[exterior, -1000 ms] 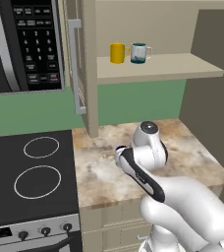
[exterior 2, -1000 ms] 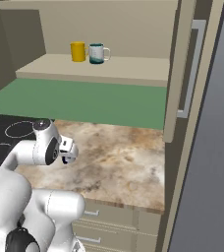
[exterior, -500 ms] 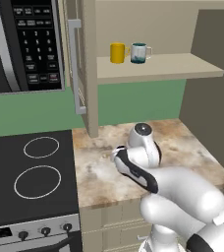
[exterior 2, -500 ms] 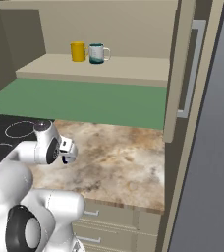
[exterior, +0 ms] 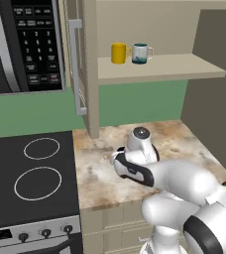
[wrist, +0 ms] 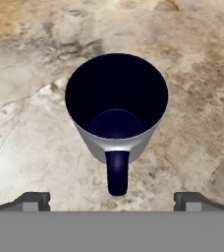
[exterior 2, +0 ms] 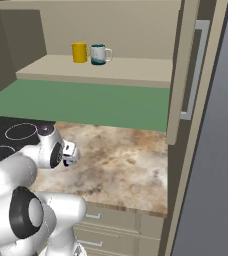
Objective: Pick the mug on the counter and place it in the cabinet with the handle facing the right, like the mugs already inside.
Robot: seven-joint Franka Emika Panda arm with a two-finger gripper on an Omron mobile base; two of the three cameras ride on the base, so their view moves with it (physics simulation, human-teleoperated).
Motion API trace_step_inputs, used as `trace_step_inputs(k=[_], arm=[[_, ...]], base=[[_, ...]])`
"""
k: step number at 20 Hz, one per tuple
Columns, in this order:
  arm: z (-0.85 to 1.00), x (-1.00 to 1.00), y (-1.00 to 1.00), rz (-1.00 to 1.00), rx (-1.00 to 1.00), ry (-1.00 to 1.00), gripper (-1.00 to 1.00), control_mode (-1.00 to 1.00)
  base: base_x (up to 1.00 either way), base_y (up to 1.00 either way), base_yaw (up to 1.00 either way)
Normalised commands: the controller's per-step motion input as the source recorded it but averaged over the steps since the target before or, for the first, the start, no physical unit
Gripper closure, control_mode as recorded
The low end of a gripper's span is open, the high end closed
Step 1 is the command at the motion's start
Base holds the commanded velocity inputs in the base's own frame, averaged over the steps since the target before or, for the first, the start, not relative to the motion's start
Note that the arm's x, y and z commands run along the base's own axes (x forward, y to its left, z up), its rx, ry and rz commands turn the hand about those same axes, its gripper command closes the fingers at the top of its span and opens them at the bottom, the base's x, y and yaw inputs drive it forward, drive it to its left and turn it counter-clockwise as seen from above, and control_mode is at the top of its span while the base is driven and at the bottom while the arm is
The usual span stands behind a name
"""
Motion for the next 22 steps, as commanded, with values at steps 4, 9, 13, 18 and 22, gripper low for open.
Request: trace_step_inputs(k=[4, 9, 13, 18, 22], arm=[[-0.24, 0.07, -0.03, 0.00, 0.00, 0.02, -1.00, -1.00], [-0.24, 0.13, -0.06, -0.01, 0.00, 0.02, -1.00, -1.00], [-0.19, 0.18, -0.02, 0.00, 0.00, 0.00, -1.00, -1.00], [-0.08, 0.21, 0.01, 0.00, 0.00, -0.01, -1.00, -1.00], [-0.09, 0.10, 0.07, 0.00, 0.00, -0.01, 1.00, -1.00]], base=[[0.00, 0.00, 0.00], [0.00, 0.00, 0.00], [0.00, 0.00, 0.00], [0.00, 0.00, 0.00], [0.00, 0.00, 0.00]])
